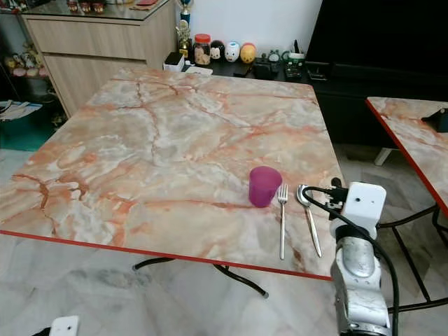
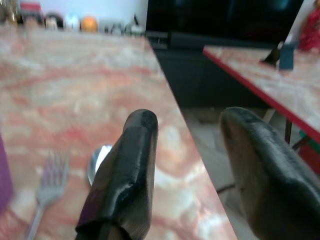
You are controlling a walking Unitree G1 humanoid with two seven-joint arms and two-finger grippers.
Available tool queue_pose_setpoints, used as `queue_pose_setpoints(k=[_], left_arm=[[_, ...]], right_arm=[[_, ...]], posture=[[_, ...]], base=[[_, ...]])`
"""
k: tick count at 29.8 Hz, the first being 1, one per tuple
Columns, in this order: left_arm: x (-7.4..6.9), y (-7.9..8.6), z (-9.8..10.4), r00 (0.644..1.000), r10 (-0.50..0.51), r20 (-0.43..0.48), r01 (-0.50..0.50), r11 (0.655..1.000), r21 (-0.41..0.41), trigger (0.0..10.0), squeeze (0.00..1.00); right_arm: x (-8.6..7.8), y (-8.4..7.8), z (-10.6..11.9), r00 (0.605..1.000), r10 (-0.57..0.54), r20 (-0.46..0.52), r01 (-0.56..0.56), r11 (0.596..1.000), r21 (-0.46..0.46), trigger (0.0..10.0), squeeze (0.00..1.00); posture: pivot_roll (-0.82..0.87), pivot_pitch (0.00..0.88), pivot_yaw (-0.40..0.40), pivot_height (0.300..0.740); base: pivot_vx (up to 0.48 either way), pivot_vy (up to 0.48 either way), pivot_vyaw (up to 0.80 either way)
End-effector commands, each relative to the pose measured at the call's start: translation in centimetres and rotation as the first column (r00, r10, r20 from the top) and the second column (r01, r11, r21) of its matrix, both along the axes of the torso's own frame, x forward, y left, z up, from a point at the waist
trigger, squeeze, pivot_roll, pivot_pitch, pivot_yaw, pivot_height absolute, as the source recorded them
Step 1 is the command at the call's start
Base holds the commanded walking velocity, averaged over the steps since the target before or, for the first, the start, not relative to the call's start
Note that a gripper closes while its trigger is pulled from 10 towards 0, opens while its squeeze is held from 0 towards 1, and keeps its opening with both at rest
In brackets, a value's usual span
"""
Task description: Setting the table
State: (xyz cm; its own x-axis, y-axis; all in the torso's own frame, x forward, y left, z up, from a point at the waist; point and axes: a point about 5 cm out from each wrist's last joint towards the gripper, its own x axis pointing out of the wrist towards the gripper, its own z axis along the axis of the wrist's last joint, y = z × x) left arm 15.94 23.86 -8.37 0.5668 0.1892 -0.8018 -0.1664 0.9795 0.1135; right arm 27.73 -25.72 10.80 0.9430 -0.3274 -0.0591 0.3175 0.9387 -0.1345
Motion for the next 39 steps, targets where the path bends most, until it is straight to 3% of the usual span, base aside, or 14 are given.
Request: queue_pose_setpoints(k=[1, 2, 7, 10, 11, 12, 13, 26, 28, 30, 39], left_arm=[[-0.9, 0.6, -0.2, 0.999, -0.011, -0.035, 0.012, 1.000, 0.020, 10.0, 0.00], [-1.6, 0.9, -0.4, 0.998, -0.004, -0.060, 0.006, 1.000, 0.022, 10.0, 0.00], [-2.2, 1.2, -0.6, 0.997, 0.008, -0.083, -0.007, 1.000, 0.018, 10.0, 0.00], [-2.9, 1.8, -0.7, 0.994, 0.023, -0.106, -0.020, 1.000, 0.024, 10.0, 0.00], [-2.9, 1.9, -0.7, 0.994, 0.023, -0.108, -0.020, 0.999, 0.024, 10.0, 0.00], [-2.9, 1.9, -0.7, 0.994, 0.022, -0.109, -0.019, 0.999, 0.025, 10.0, 0.00], [-2.9, 1.9, -0.7, 0.994, 0.020, -0.109, -0.017, 1.000, 0.025, 10.0, 0.00], [-2.8, 1.9, -0.6, 0.993, -0.017, -0.120, 0.021, 0.999, 0.032, 10.0, 0.00], [-0.6, 0.5, -0.1, 0.998, -0.054, -0.036, 0.054, 0.998, 0.024, 10.0, 0.00], [0.7, -0.3, 0.3, 0.997, -0.073, 0.015, 0.073, 0.997, 0.020, 10.0, 0.00], [2.0, -1.4, 0.6, 0.994, -0.094, 0.051, 0.094, 0.995, 0.017, 10.0, 0.00]], right_arm=[[0.2, -0.8, 0.2, 1.000, -0.006, -0.019, 0.006, 1.000, 0.001, 10.0, 1.00], [0.4, -1.1, 0.0, 0.999, 0.003, -0.048, -0.003, 1.000, -0.005, 10.0, 1.00], [0.7, -1.2, -0.5, 0.993, 0.043, -0.112, -0.043, 0.999, 0.009, 10.0, 1.00], [1.6, -1.1, -1.1, 0.985, 0.091, -0.150, -0.082, 0.994, 0.068, 10.0, 1.00], [1.8, -1.0, -1.1, 0.984, 0.100, -0.150, -0.089, 0.993, 0.082, 10.0, 0.15], [2.1, -0.9, -1.1, 0.983, 0.109, -0.149, -0.093, 0.990, 0.106, 10.0, 0.00], [2.6, -0.8, -1.2, 0.981, 0.117, -0.154, -0.095, 0.985, 0.145, 10.0, 0.00], [4.5, 0.4, -2.5, 0.920, 0.242, -0.310, -0.196, 0.966, 0.171, 10.0, 0.00], [4.6, 0.6, -2.6, 0.910, 0.262, -0.321, -0.212, 0.960, 0.181, 10.0, 0.00], [4.7, 0.7, -2.7, 0.906, 0.270, -0.326, -0.218, 0.958, 0.186, 10.0, 0.00], [5.1, 1.4, -3.4, 0.892, 0.286, -0.351, -0.226, 0.953, 0.201, 10.0, 0.00]], posture=[[0.07, 0.000, -0.052, 0.715], [0.07, 0.000, -0.053, 0.715], [0.08, 0.000, -0.052, 0.715], [0.08, 0.000, -0.050, 0.715], [0.08, 0.000, -0.050, 0.715], [0.08, 0.000, -0.050, 0.715], [0.08, 0.000, -0.046, 0.715], [0.09, 0.000, -0.036, 0.715], [0.09, 0.000, -0.037, 0.715], [0.09, 0.000, -0.038, 0.715], [0.08, 0.000, -0.036, 0.715]], base=[[0.000, 0.000, 0.00], [0.000, 0.000, 0.00], [0.000, 0.000, 0.00], [0.000, 0.000, 0.00], [0.000, 0.000, 0.00], [0.000, 0.000, 0.00], [0.000, 0.000, 0.00], [0.000, 0.000, 0.00], [0.000, 0.000, 0.00], [0.000, 0.000, 0.00], [0.000, 0.000, 0.00]])
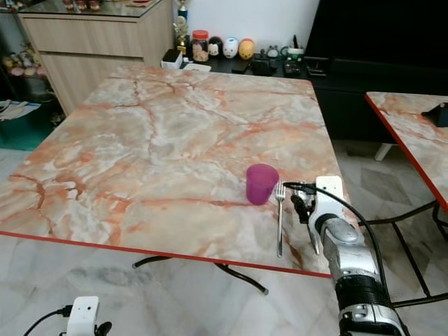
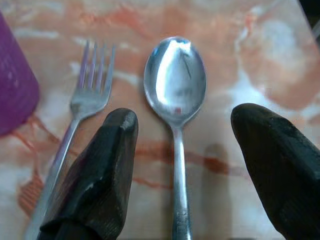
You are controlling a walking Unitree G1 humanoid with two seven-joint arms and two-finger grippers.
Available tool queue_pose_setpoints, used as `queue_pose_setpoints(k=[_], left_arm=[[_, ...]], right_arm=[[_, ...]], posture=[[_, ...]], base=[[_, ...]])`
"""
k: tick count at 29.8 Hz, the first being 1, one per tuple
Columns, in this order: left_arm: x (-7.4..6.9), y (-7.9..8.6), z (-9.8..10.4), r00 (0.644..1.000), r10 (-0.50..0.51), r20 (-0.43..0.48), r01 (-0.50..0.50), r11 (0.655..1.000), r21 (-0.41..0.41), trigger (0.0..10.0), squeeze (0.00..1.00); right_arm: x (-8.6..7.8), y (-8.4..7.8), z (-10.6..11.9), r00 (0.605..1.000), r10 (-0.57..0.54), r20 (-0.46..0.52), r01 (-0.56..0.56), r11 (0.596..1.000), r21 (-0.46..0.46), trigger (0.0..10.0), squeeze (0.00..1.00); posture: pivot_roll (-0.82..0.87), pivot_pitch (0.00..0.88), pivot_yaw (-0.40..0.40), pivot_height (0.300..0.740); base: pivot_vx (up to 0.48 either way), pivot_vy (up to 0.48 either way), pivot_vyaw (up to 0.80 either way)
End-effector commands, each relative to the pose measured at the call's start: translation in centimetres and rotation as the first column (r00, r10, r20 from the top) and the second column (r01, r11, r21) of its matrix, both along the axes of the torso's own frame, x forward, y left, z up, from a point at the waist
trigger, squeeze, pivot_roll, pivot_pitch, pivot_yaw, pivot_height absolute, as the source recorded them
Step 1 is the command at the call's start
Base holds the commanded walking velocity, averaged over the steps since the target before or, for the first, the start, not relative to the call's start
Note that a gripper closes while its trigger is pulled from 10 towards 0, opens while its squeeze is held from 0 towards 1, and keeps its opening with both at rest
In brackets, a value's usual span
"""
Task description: Setting the table
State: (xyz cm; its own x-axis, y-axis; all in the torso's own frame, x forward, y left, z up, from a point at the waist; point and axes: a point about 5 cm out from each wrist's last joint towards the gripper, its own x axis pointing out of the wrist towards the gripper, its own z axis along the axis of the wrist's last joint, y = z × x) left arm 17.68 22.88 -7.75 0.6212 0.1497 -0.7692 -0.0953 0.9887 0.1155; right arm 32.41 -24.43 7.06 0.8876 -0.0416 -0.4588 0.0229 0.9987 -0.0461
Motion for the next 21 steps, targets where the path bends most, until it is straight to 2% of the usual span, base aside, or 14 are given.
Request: queue_pose_setpoints(k=[1, 2, 4, 6, 12, 21], left_arm=[[-0.5, -0.2, -0.3, 1.000, -0.010, -0.027, 0.010, 1.000, 0.006, 10.0, 0.00], [-0.7, -0.1, -0.4, 0.999, -0.008, -0.034, 0.009, 1.000, 0.006, 10.0, 0.00], [-2.9, 1.1, -1.1, 0.993, 0.021, -0.118, -0.019, 1.000, 0.015, 10.0, 0.00], [-3.4, 1.3, -1.2, 0.991, 0.028, -0.134, -0.026, 1.000, 0.018, 10.0, 0.00], [-4.2, 2.0, -1.4, 0.985, 0.045, -0.164, -0.041, 0.999, 0.025, 10.0, 0.00], [-4.2, 2.4, -1.3, 0.985, 0.046, -0.166, -0.042, 0.999, 0.029, 10.0, 0.00]], right_arm=[[0.4, 0.1, 0.2, 1.000, 0.005, 0.006, -0.005, 1.000, 0.002, 10.0, 0.00], [0.5, 0.1, 0.2, 1.000, 0.004, 0.006, -0.004, 1.000, 0.002, 10.0, 0.00], [0.5, 0.1, 0.2, 1.000, 0.004, 0.004, -0.004, 1.000, 0.004, 10.0, 0.00], [0.5, 0.1, 0.1, 1.000, 0.003, 0.003, -0.003, 1.000, 0.004, 10.0, 0.00], [0.6, 0.2, 0.0, 1.000, 0.003, 0.004, -0.003, 1.000, 0.012, 10.0, 0.00], [0.3, 0.3, -0.8, 1.000, -0.007, -0.012, 0.007, 1.000, 0.020, 10.0, 0.00]], posture=[[0.08, 0.000, -0.037, 0.715], [0.08, 0.000, -0.037, 0.715], [0.08, 0.000, -0.038, 0.715], [0.08, 0.000, -0.038, 0.715], [0.09, 0.000, -0.039, 0.715], [0.09, 0.000, -0.037, 0.715]], base=[[0.000, 0.000, 0.00], [0.000, 0.000, 0.00], [0.000, 0.000, 0.00], [0.000, 0.000, 0.00], [0.000, 0.000, 0.00], [0.000, 0.000, 0.00]])
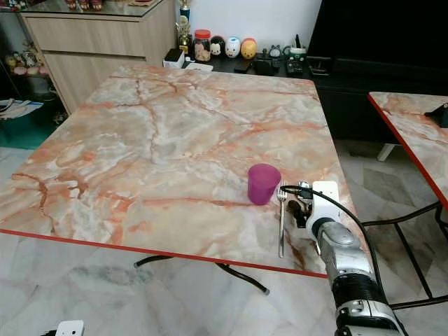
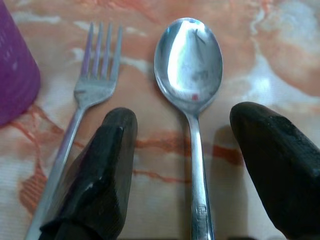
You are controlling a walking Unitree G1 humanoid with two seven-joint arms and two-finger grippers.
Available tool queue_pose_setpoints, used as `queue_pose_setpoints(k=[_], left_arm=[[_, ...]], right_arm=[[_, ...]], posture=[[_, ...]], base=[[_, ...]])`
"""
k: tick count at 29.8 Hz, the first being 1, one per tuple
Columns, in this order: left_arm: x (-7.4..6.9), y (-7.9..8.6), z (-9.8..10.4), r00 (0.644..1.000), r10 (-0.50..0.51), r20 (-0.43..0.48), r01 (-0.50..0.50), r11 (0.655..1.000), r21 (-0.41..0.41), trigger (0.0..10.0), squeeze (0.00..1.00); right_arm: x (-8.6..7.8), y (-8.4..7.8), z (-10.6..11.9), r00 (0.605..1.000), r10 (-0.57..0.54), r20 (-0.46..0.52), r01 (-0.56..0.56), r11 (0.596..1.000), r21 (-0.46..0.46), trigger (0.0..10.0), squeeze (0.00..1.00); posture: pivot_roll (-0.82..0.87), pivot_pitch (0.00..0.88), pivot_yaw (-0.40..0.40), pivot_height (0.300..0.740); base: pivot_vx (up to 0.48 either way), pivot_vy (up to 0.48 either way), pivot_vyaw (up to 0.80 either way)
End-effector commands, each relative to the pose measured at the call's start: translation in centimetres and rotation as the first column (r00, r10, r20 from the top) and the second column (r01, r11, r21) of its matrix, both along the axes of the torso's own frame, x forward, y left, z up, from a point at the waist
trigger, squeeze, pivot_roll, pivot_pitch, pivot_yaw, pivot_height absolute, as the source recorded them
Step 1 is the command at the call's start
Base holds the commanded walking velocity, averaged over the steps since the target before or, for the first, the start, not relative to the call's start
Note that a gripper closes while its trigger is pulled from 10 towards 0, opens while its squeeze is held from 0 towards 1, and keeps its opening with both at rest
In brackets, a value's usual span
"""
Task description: Setting the table
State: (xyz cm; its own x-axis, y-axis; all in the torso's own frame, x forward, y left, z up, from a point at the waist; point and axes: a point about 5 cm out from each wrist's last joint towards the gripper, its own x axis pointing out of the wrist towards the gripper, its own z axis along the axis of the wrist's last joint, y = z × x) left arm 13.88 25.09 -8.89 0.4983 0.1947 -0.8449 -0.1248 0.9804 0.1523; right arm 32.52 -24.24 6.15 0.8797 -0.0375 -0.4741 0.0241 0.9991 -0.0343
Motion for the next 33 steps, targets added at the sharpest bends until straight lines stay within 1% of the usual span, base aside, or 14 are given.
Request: queue_pose_setpoints(k=[1, 5, 6, 7, 8, 9, 19, 33], left_arm=[[-0.43, 0.16, -0.13, 1.000, -0.005, -0.026, 0.005, 1.000, 0.003, 10.0, 0.00], [-0.43, 0.18, -0.13, 1.000, -0.008, -0.027, 0.008, 1.000, 0.003, 10.0, 0.00], [-0.43, 0.19, -0.13, 1.000, -0.010, -0.027, 0.010, 1.000, 0.004, 10.0, 0.00], [-0.43, 0.20, -0.13, 1.000, -0.011, -0.028, 0.011, 1.000, 0.004, 10.0, 0.00], [-0.43, 0.20, -0.13, 1.000, -0.011, -0.028, 0.011, 1.000, 0.004, 10.0, 0.00], [-0.44, 0.20, -0.13, 1.000, -0.012, -0.029, 0.012, 1.000, 0.004, 10.0, 0.00], [-0.37, 0.16, -0.11, 0.999, -0.024, -0.030, 0.024, 1.000, -0.002, 10.0, 0.00], [-0.32, 0.11, -0.11, 0.999, -0.039, -0.034, 0.039, 0.999, -0.005, 10.0, 0.00]], right_arm=[[0.14, 0.12, 0.02, 1.000, -0.007, 0.003, 0.007, 1.000, 0.009, 10.0, 0.00], [0.01, 0.04, -0.17, 1.000, -0.015, -0.001, 0.015, 1.000, 0.009, 10.0, 0.00], [-0.08, -0.03, -0.31, 1.000, -0.020, -0.004, 0.020, 1.000, 0.009, 4.7, 0.00], [-0.17, -0.07, -0.44, 1.000, -0.025, -0.006, 0.025, 1.000, 0.008, 0.3, 0.00], [-0.17, -0.07, -0.44, 1.000, -0.025, -0.006, 0.025, 1.000, 0.008, 0.3, 0.00], [-0.25, -0.05, -0.57, 1.000, -0.027, -0.010, 0.027, 1.000, 0.011, 0.0, 0.00], [0.08, 0.32, -0.41, 1.000, -0.031, 0.003, 0.031, 0.999, 0.025, 0.0, 0.00], [-0.25, -0.01, -0.80, 0.999, -0.046, -0.005, 0.047, 0.999, 0.023, 0.0, 0.00]], posture=[[0.08, 0.000, -0.036, 0.715], [0.08, 0.000, -0.035, 0.715], [0.08, 0.000, -0.035, 0.715], [0.08, 0.000, -0.035, 0.715], [0.08, 0.000, -0.035, 0.715], [0.08, 0.000, -0.035, 0.715], [0.09, 0.000, -0.034, 0.715], [0.09, 0.000, -0.038, 0.715]], base=[[0.000, 0.000, 0.00], [0.000, 0.000, 0.00], [0.000, 0.000, 0.00], [0.000, 0.000, 0.00], [0.000, 0.000, 0.00], [0.000, 0.000, 0.00], [0.000, 0.000, 0.00], [0.000, 0.000, 0.00]])
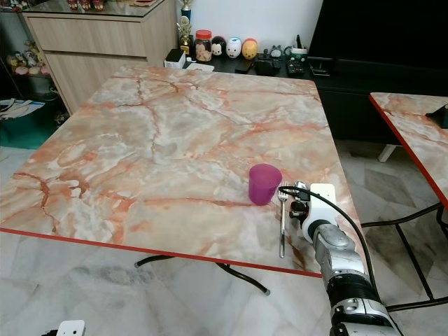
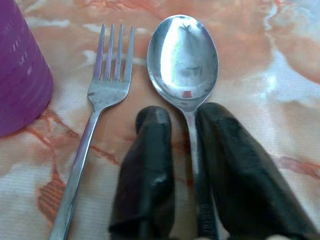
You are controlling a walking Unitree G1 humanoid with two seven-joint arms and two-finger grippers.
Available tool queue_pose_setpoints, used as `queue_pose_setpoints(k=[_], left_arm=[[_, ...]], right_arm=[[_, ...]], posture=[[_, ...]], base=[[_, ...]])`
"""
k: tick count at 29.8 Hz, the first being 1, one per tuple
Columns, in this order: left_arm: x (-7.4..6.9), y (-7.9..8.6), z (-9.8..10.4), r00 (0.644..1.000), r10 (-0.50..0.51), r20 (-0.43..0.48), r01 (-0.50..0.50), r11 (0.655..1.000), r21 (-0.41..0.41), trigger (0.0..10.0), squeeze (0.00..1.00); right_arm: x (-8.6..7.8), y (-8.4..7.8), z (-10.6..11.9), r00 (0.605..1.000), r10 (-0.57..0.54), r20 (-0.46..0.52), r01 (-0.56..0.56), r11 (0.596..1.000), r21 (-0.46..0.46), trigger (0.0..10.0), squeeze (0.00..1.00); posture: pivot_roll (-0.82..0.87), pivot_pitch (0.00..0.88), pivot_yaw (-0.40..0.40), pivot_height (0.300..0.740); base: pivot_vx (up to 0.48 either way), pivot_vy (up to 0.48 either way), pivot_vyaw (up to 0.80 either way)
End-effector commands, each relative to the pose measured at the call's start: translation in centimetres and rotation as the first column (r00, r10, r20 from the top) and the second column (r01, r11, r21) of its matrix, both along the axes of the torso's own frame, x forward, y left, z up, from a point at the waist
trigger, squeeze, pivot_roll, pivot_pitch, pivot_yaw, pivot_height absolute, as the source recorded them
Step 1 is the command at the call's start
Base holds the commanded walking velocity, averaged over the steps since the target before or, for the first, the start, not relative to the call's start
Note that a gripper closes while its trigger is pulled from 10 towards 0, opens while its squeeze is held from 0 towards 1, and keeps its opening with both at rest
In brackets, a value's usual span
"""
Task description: Setting the table
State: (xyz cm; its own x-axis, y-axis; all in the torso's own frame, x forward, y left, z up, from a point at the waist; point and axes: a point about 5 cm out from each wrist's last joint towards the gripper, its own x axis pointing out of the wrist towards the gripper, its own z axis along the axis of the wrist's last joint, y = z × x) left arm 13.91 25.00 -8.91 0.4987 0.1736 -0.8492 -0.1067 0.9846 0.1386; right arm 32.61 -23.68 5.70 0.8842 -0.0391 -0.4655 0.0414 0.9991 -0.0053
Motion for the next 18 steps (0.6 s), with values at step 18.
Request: queue_pose_setpoints(k=[18], left_arm=[[-0.3, 0.2, -0.1, 0.999, -0.033, -0.033, 0.033, 0.999, 0.008, 10.0, 0.00]], right_arm=[[-1.3, -1.6, -0.3, 0.992, -0.116, 0.050, 0.117, 0.993, -0.028, 0.3, 0.00]], posture=[[0.09, 0.000, -0.040, 0.715]], base=[[0.000, 0.000, 0.00]])
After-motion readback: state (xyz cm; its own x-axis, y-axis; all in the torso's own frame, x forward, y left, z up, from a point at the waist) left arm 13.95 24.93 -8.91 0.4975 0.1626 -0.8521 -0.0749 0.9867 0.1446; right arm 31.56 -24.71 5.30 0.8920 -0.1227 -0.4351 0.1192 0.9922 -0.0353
